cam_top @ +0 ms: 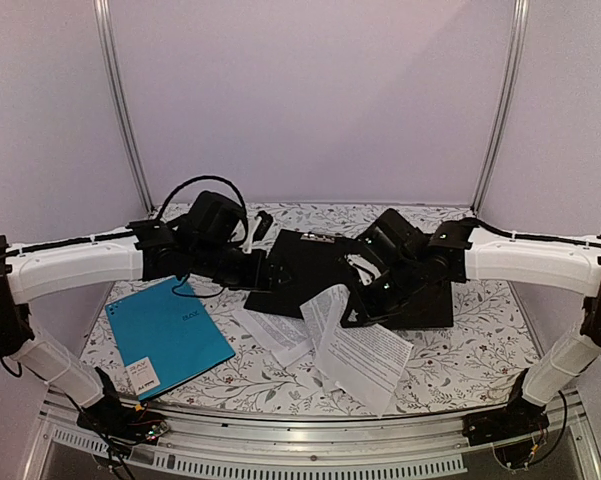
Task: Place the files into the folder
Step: Pick up the file from the center of the board.
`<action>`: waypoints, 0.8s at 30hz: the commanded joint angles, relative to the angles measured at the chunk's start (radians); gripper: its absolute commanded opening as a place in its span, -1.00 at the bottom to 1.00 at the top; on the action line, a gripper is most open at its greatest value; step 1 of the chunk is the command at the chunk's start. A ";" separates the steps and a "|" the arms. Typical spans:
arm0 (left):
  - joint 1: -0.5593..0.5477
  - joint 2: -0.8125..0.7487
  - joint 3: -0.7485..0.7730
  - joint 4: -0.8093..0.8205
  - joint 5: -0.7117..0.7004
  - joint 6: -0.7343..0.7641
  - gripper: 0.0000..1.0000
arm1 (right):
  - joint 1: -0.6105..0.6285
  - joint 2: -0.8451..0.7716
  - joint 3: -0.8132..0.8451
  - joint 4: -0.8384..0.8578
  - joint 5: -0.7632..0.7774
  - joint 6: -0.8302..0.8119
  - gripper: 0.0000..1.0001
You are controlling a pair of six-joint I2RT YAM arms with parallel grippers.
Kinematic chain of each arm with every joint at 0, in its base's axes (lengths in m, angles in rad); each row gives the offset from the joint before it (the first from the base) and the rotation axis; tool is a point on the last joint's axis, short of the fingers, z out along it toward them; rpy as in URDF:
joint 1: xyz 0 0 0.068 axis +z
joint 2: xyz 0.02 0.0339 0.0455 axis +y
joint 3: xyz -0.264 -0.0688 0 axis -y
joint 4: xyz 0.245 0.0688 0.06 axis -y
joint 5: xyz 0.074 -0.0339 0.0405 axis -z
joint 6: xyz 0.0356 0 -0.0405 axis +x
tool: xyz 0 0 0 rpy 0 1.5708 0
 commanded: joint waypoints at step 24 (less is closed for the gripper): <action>0.381 0.057 -0.217 0.220 0.107 0.115 0.84 | -0.135 0.826 0.940 -0.404 -0.048 -0.666 -0.67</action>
